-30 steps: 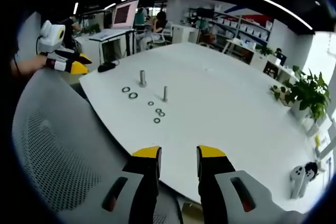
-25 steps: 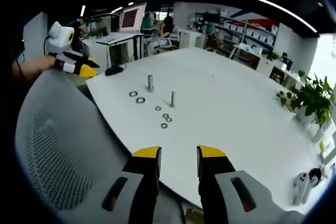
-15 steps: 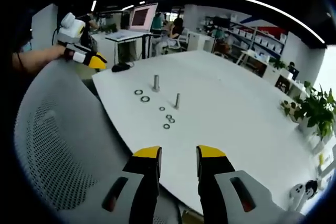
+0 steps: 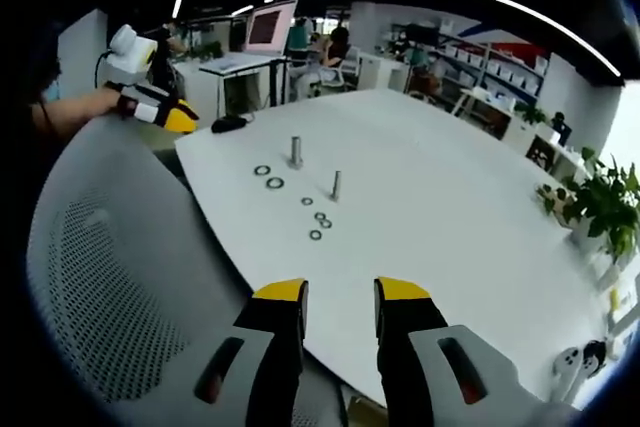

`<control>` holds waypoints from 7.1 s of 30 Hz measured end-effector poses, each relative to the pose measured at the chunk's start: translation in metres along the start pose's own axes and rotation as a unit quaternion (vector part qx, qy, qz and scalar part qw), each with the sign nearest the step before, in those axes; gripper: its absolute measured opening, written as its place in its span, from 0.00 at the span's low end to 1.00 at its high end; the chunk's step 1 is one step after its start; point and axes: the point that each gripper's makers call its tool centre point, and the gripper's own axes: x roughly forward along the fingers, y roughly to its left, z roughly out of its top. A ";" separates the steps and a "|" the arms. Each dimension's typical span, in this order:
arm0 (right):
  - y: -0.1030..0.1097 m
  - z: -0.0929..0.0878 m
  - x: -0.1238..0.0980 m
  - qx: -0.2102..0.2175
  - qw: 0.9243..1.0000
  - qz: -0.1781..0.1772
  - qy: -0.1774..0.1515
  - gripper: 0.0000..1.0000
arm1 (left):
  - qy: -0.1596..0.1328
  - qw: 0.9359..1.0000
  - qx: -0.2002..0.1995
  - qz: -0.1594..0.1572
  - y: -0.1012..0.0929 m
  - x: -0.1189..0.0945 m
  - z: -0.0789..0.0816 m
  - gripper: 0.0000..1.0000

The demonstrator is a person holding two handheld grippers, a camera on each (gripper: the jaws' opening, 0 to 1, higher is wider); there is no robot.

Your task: Place the washer onto the threaded stud by aligning its center hole with the stud, sliding it down to the base, and recovering from edge contact or off-axis alignment until the washer reaches the visible bottom stop.

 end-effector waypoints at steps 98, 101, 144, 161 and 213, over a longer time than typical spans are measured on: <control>0.041 -0.021 0.199 -0.200 0.932 0.253 0.164 0.20 | 0.008 1.000 -0.016 0.000 0.023 0.000 -0.002 0.16; 0.041 -0.021 0.200 -0.205 0.932 0.252 0.163 0.19 | 0.004 1.000 -0.018 -0.001 0.023 0.000 -0.001 0.16; 0.043 0.024 0.185 -0.240 0.930 0.253 0.118 0.13 | 0.018 1.000 -0.013 0.001 0.022 0.000 -0.006 0.16; 0.038 0.050 0.176 -0.268 0.924 0.251 0.104 0.13 | 0.013 1.000 -0.012 -0.001 0.021 0.000 -0.004 0.15; 0.030 0.136 0.185 -0.401 0.865 0.283 0.102 0.13 | 0.013 1.000 -0.020 0.005 0.024 0.000 -0.005 0.16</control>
